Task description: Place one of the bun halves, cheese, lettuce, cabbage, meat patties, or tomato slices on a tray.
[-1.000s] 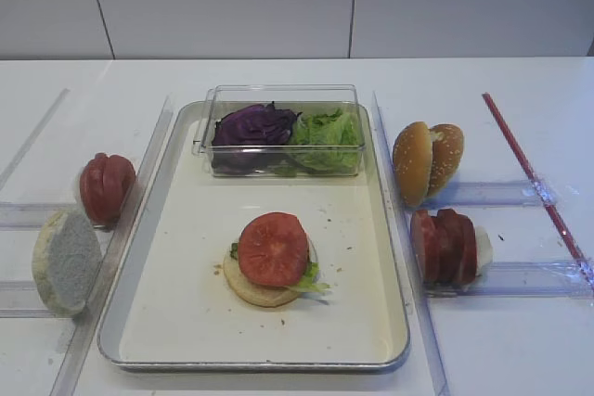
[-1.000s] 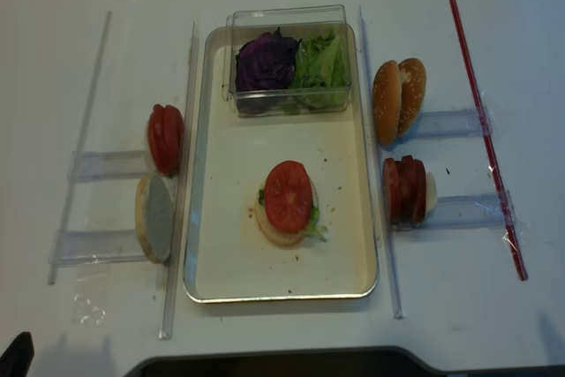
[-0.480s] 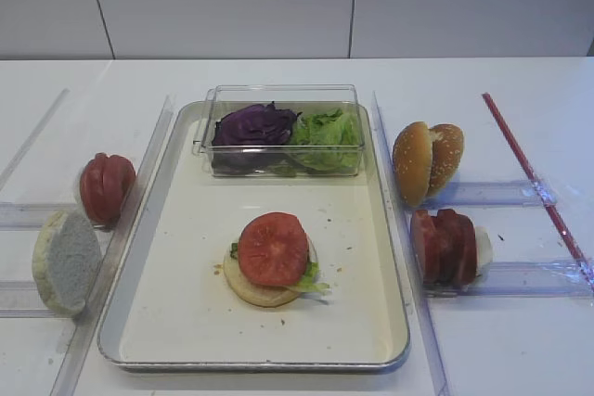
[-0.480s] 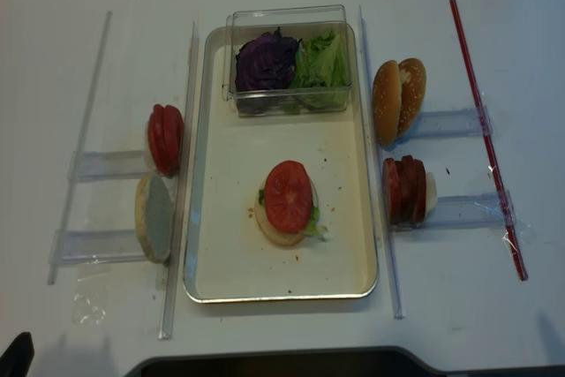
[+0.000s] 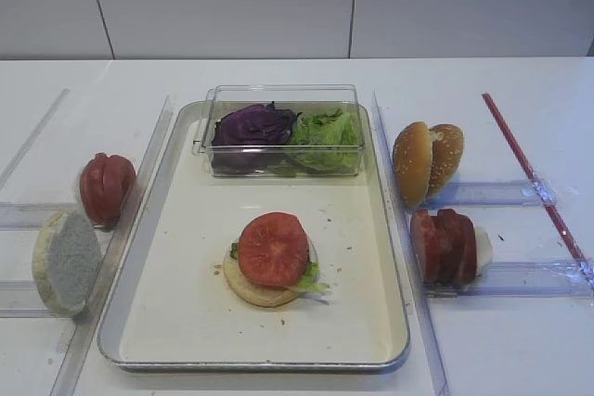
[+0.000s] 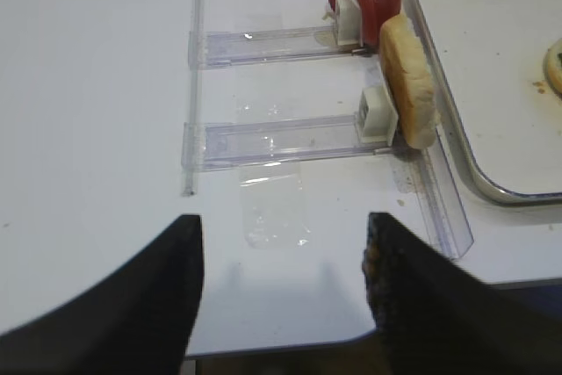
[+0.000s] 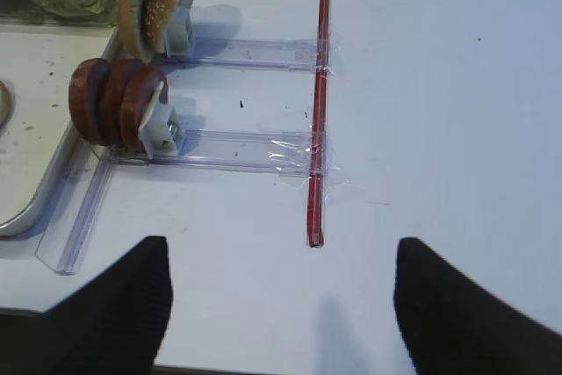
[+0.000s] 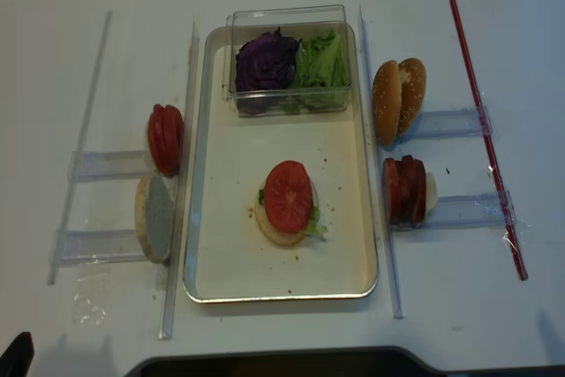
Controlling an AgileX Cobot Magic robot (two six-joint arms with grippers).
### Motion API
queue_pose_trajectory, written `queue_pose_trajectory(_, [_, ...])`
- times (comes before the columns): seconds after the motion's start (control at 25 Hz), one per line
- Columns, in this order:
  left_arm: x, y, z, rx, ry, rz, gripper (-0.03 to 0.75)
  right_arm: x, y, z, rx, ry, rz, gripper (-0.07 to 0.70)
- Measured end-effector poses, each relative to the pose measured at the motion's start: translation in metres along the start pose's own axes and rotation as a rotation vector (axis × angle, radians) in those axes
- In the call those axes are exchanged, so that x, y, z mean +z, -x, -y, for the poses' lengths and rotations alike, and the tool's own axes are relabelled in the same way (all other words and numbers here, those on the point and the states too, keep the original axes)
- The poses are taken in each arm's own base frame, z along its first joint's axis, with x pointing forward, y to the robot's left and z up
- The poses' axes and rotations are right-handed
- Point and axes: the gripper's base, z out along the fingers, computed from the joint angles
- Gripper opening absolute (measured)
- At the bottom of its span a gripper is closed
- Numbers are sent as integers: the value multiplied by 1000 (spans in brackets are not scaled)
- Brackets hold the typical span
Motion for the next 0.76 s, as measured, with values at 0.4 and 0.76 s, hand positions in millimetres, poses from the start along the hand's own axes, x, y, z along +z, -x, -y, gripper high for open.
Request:
queue_pose_trajectory(0.4, [0,0,0,0,0,0,417,0,0,0,0,0,0,562])
queue_pose_trajectory(0.76, [0,0,0,0,0,0,417,0,0,0,0,0,0,562])
